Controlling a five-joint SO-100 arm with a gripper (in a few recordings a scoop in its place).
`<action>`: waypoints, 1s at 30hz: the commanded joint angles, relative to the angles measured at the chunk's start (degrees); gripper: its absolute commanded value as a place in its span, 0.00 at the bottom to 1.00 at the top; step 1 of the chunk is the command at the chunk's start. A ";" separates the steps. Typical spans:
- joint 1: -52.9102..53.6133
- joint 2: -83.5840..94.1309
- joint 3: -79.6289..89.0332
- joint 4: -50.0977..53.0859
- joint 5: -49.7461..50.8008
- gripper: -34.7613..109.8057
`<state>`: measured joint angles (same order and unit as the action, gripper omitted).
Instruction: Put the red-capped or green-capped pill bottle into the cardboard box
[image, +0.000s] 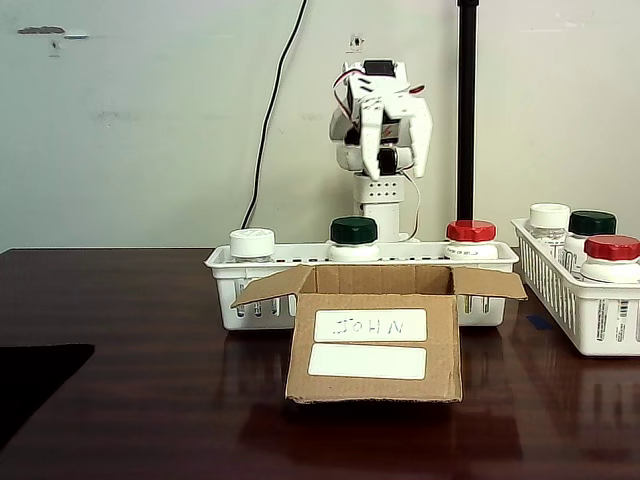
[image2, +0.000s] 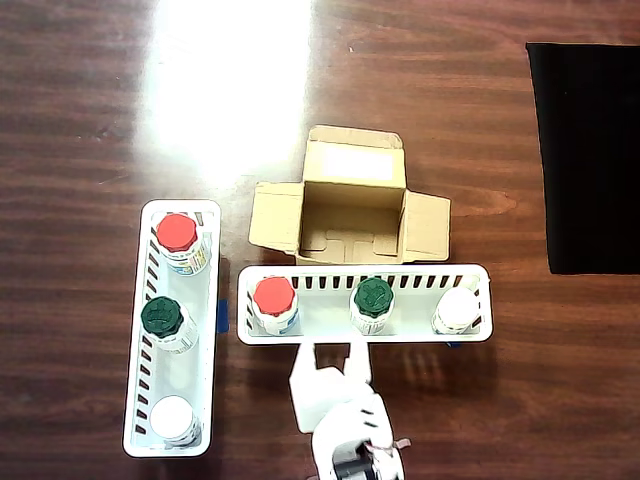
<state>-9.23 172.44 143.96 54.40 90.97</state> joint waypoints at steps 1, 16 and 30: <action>-5.01 -13.10 -8.70 -7.21 -1.93 0.59; -10.02 -36.47 -12.57 -28.83 -4.04 0.59; -8.26 -43.95 -13.01 -34.01 -0.70 0.61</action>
<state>-17.40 127.71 135.26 21.45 89.65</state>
